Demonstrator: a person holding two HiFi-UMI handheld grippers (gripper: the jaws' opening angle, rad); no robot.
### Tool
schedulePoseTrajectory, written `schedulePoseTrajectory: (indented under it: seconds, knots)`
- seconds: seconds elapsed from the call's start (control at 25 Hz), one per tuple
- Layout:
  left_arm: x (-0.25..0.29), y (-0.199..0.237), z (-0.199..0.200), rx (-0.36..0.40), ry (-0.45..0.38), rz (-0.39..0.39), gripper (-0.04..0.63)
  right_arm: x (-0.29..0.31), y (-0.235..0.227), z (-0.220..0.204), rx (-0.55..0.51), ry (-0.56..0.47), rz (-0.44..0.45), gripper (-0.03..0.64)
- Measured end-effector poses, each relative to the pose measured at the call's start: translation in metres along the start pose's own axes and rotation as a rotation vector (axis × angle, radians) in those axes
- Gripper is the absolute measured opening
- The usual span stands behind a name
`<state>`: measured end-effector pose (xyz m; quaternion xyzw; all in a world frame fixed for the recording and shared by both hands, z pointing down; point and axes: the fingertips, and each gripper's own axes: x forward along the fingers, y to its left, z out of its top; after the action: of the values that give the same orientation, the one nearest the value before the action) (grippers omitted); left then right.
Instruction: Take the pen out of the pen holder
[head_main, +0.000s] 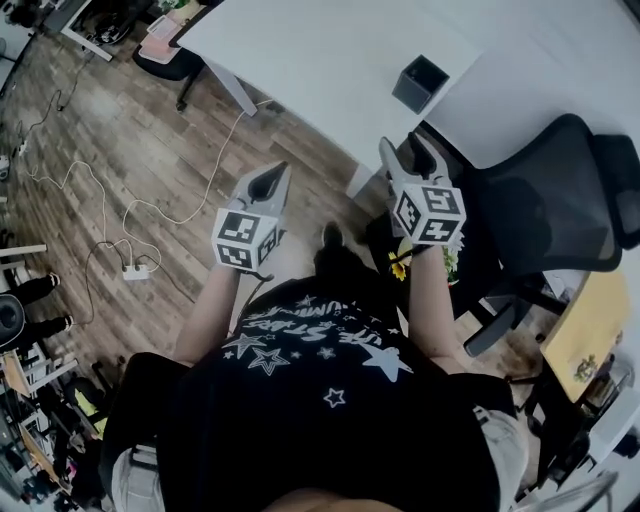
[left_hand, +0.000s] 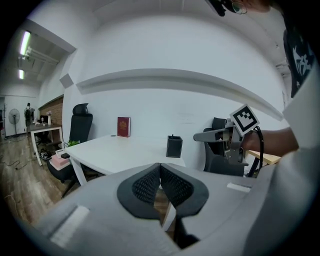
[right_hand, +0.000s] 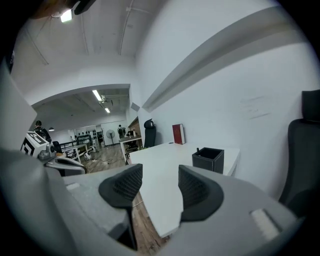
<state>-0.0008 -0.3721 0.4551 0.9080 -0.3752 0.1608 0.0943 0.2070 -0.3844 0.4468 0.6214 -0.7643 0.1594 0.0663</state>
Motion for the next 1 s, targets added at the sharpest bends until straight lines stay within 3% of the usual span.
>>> schedulePoseTrajectory:
  seconds: [0.44, 1.0]
  knots:
    - [0.093, 0.015, 0.040, 0.001, -0.009, 0.007, 0.011, 0.075, -0.083, 0.031, -0.042, 0.038, -0.069, 0.227]
    - [0.112, 0.027, 0.033, -0.036, 0.040, 0.049, 0.011, 0.132, -0.118, 0.033, -0.076, 0.121, -0.182, 0.132]
